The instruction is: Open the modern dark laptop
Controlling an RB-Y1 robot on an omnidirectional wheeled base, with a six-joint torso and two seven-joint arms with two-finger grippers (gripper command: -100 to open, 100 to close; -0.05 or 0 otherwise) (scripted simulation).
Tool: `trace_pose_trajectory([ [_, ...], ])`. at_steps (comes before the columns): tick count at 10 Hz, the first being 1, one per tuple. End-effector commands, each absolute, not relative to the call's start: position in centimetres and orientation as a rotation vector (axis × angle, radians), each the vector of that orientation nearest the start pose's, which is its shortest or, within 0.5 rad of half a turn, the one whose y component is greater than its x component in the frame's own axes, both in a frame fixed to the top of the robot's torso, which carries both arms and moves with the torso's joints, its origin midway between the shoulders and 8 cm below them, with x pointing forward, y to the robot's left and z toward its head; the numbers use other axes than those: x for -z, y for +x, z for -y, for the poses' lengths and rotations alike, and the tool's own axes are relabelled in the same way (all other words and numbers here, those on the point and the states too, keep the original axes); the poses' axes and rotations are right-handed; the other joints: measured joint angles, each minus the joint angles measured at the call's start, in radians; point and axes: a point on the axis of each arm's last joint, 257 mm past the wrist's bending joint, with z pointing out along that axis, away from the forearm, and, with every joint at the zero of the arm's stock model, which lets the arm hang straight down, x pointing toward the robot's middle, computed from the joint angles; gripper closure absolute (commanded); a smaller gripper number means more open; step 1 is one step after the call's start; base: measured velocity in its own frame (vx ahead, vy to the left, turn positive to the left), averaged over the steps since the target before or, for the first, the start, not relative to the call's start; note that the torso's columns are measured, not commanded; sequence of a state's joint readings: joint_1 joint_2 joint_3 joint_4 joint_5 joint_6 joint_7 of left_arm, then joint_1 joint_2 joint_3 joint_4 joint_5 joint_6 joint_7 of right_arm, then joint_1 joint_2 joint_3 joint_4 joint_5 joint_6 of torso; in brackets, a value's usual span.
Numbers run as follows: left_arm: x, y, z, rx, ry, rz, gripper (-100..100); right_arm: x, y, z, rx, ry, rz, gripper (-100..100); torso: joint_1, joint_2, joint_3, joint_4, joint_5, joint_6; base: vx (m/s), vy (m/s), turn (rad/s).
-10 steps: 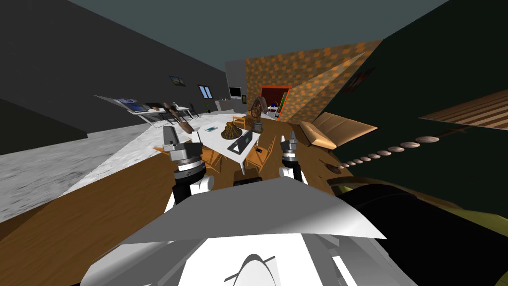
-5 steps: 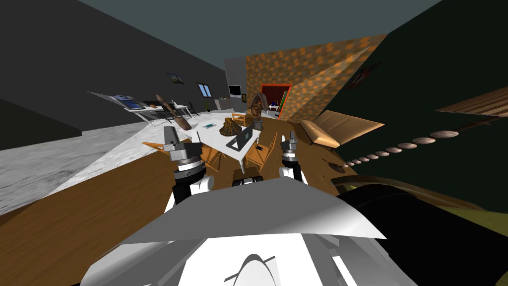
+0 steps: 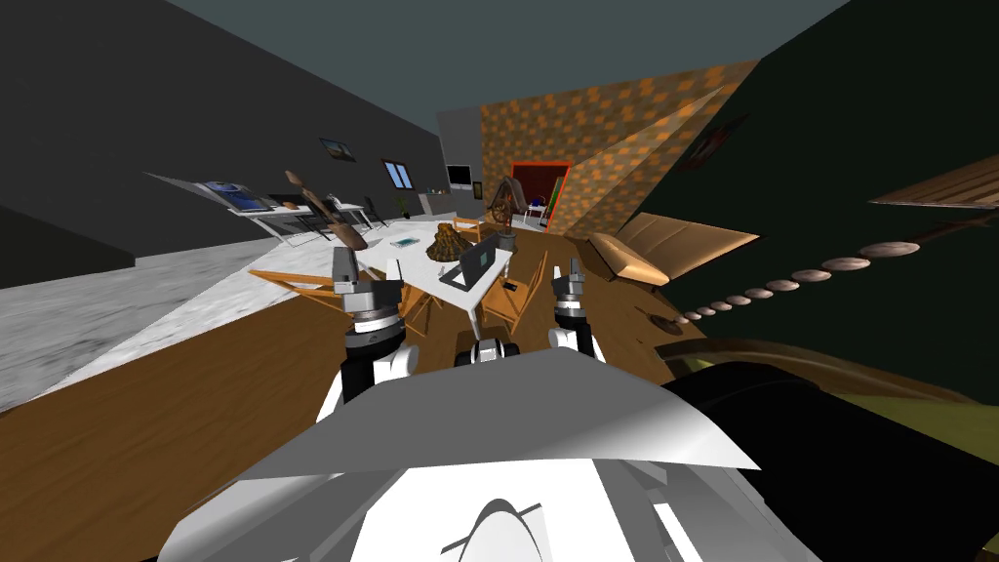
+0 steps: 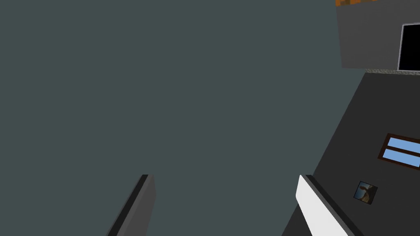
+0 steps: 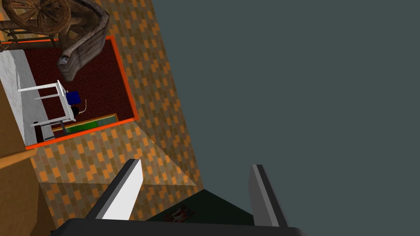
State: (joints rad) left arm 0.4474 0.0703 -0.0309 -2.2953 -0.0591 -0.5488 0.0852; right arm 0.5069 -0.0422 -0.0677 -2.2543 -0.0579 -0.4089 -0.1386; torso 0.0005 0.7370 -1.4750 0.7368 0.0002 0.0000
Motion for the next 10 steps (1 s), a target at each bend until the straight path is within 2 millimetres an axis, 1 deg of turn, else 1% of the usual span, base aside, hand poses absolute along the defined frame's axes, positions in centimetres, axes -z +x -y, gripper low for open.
trace_pose_trajectory([
  [1, -4.6, 35.0, -23.5, 1.435, -0.510, -0.687, -100, 0.5, 35.7, 31.1, -1.365, 0.814, -0.643, 0, 0.000, 0.001, -0.001, 0.001, 0.000, 0.000, -0.003, 0.014, -0.101],
  [10, -0.2, 40.6, -20.7, 1.443, -0.564, -0.943, -100, 0.5, 35.7, 31.1, -1.365, 0.814, -0.643, 0, -0.001, 0.001, -0.001, 0.001, 0.000, 0.000, -0.003, 0.019, -0.110],
])
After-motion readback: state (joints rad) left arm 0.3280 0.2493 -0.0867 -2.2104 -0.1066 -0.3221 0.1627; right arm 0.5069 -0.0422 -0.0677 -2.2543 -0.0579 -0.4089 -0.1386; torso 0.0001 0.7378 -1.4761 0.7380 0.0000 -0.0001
